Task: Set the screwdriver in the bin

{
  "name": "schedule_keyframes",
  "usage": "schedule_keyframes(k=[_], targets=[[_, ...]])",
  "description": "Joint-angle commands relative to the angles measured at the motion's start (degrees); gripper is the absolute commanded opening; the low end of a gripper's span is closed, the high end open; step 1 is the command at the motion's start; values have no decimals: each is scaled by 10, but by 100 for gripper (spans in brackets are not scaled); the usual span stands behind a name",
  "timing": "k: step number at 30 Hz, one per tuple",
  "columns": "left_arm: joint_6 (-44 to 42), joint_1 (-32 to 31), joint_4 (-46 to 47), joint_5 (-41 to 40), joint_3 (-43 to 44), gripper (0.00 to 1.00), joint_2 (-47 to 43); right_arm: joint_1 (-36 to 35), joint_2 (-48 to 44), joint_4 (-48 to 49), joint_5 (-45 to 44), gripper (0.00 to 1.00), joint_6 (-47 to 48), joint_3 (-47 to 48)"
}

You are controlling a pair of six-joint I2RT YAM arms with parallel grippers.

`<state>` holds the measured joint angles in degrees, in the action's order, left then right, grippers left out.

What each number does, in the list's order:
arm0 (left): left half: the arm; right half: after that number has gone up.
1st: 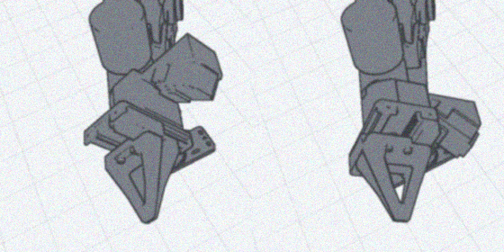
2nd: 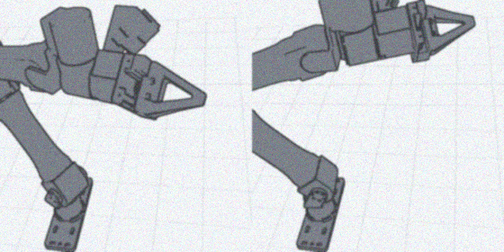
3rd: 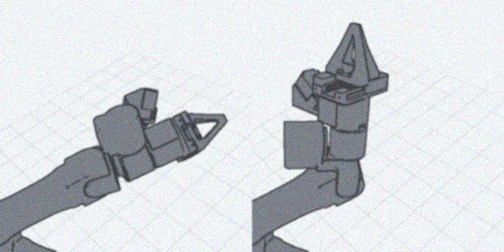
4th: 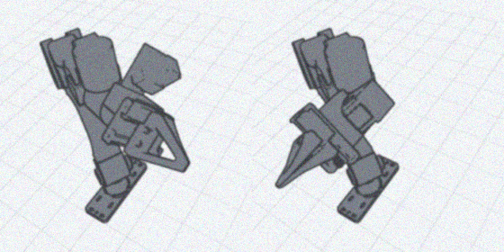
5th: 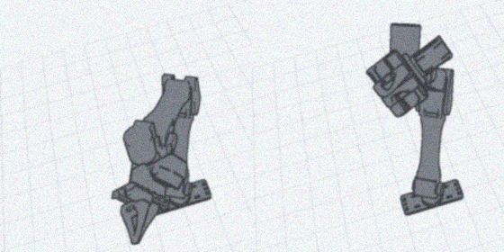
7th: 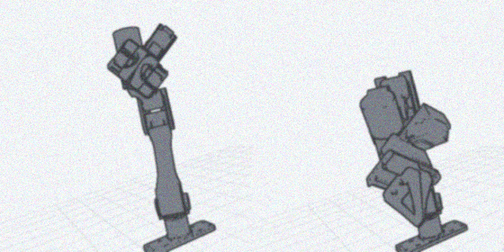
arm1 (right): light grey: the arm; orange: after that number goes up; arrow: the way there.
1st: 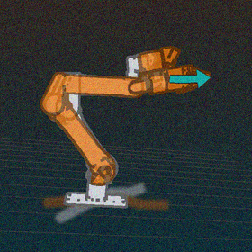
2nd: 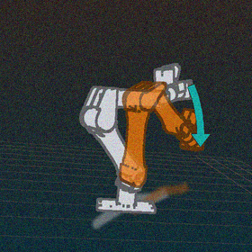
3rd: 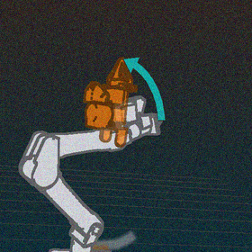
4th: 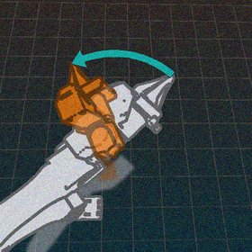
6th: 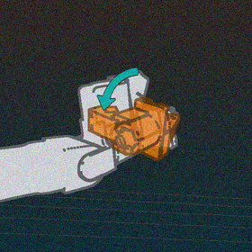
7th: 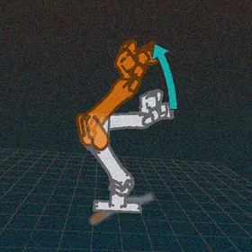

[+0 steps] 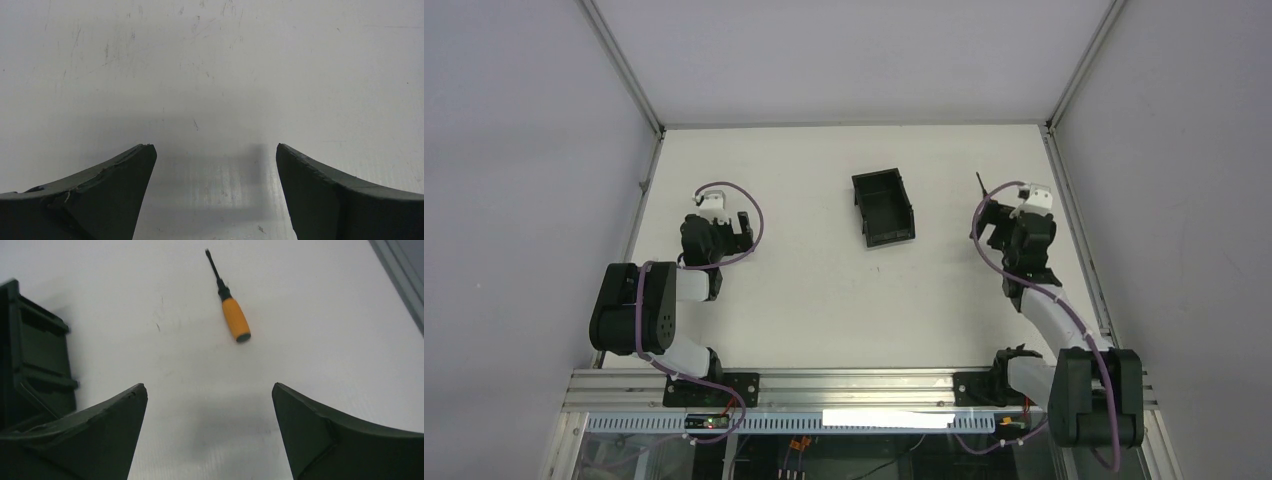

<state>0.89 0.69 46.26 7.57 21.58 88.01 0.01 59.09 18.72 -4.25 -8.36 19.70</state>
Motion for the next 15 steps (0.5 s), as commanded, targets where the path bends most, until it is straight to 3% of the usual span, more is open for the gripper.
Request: schedule_keyframes(k=[1,8,15], targets=[[3,-5,12,-4,-4,99,-17,1,63,-113,-14,99,-12,148],[3,-5,12,-4,-4,99,-18,1,259,-383,13,99,36,419],[3,-5,13,-4,-4,99,-17,1,416,-471,-4,99,76,574]])
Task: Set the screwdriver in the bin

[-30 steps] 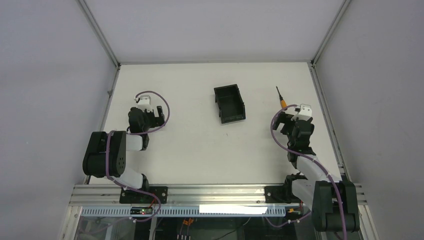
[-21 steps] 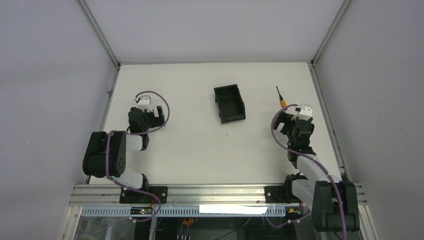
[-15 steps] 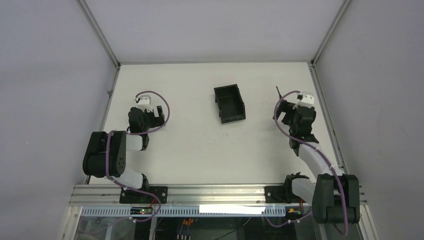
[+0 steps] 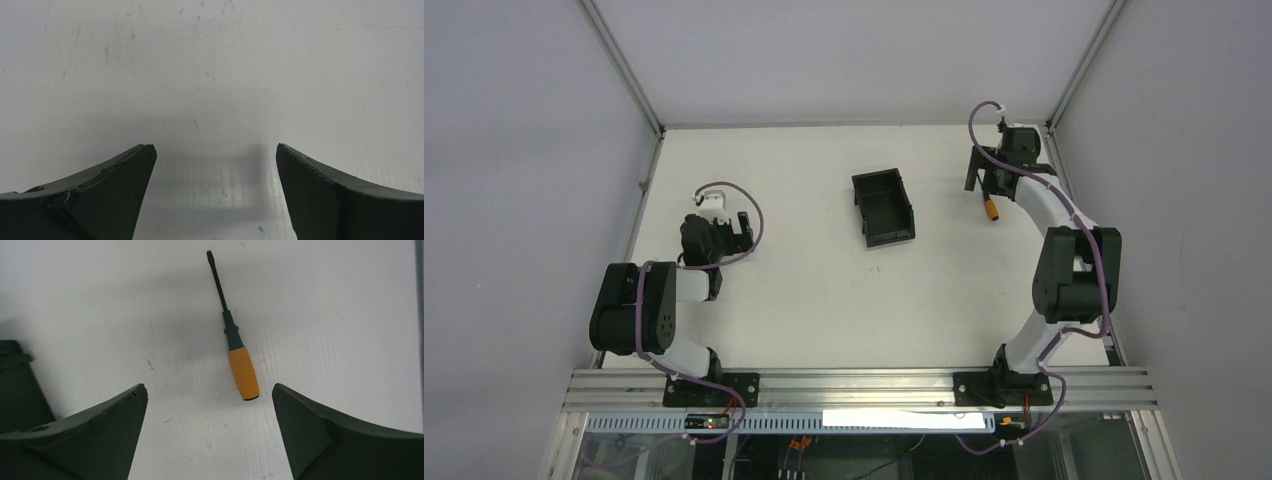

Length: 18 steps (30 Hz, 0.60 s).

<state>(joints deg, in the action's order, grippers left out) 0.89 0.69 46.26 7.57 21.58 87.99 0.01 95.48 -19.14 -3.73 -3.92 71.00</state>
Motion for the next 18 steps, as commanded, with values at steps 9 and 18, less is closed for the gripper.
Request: schedule_keyframes(k=[9,18], targets=[[3,-5,12,-4,-4,99,-17,2,183,-145,-36,93,55,150],[3,-5,12,-4,-4,99,-17,9,222,-141,-48,50,50,150]])
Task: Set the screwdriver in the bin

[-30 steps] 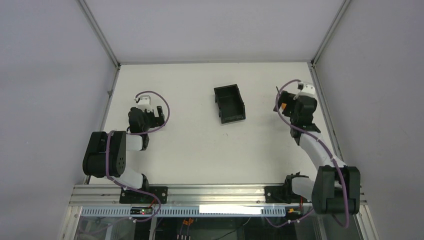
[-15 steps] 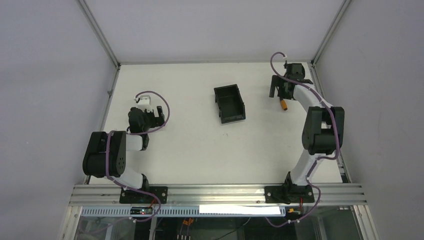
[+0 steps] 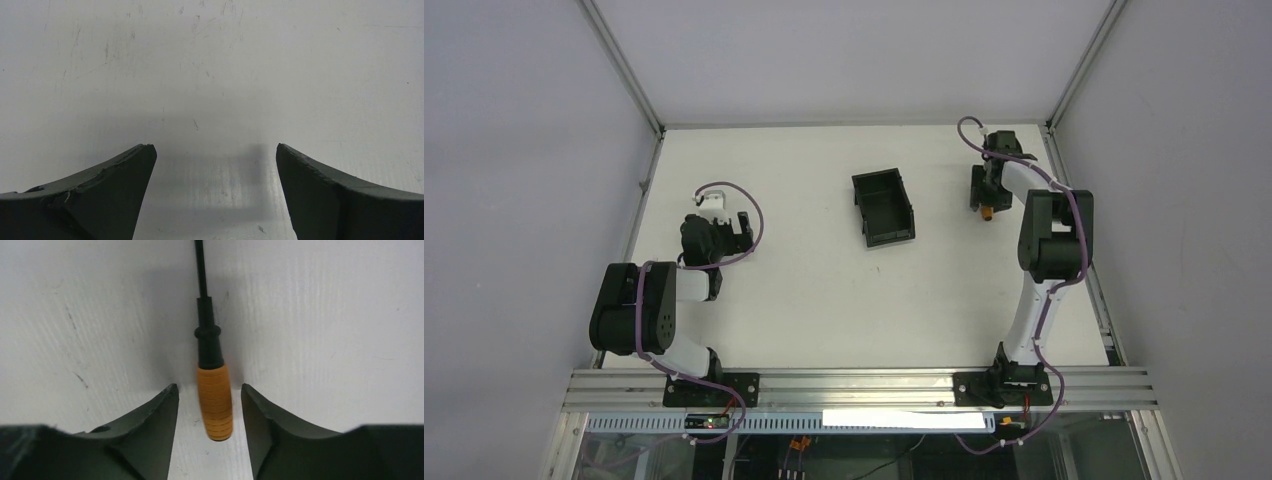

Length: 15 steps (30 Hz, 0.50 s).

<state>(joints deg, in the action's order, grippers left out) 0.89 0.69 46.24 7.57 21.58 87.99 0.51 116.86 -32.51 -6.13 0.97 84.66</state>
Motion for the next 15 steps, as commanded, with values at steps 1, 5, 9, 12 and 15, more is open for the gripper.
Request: schedule_keyframes(k=[1,5,9,12,15], targets=[[3,-5,13,-4,-4,99,-17,4,7,-7,-26,44,1,12],[3,-5,13,-4,-4,99,-17,4,-12,-4,-31,19,4,10],[3,-4,12,-3,-4,99,-17,-3,-59,-6,7,9,13,4],[3,-5,13,-4,-4,99,-17,-25,-121,0,18,8,18,-13],[3,-5,13,-4,-4,99,-17,-57,-176,-6,34,8,13,-18]])
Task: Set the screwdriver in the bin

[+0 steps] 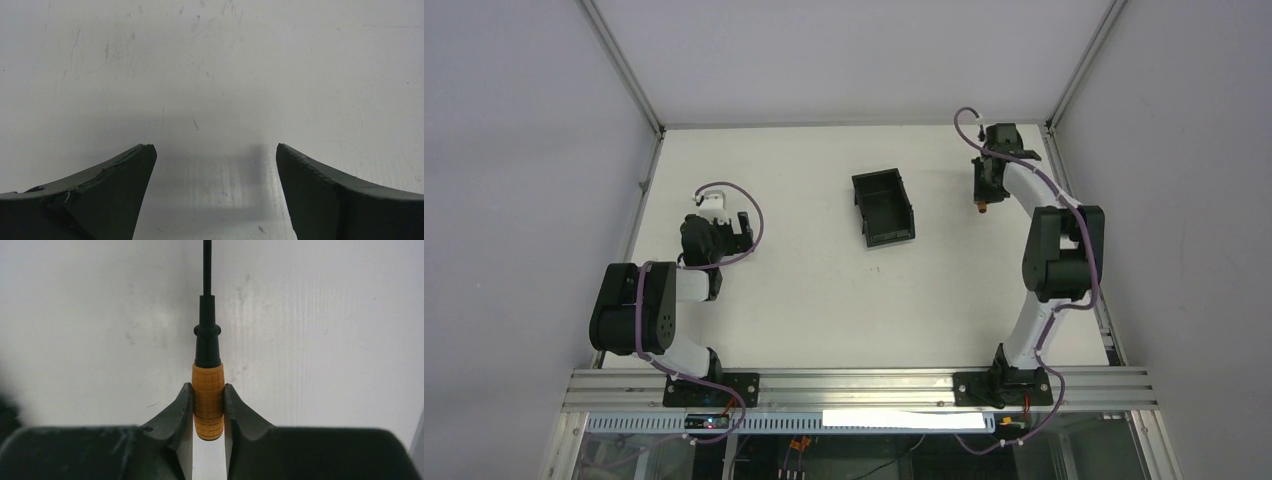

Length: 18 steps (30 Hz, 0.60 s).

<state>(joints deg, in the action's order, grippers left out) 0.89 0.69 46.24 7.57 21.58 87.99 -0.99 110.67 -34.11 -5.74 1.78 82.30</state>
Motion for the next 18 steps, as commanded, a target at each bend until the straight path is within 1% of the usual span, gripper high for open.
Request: schedule_keyframes(k=[1,5,10,13,18], targets=[[3,-5,12,-4,-4,99,-17,-55,-130,10,43,8,6,4],[3,-5,13,-4,-4,99,-17,-107,-181,29,98,7,2,-12],[3,-6,13,-4,-4,99,-17,-174,-189,38,155,9,31,-18],[3,-5,12,-4,-4,99,-17,-217,-175,39,160,11,68,-16],[3,-5,12,-4,-4,99,-17,-249,-134,34,137,12,74,-6]])
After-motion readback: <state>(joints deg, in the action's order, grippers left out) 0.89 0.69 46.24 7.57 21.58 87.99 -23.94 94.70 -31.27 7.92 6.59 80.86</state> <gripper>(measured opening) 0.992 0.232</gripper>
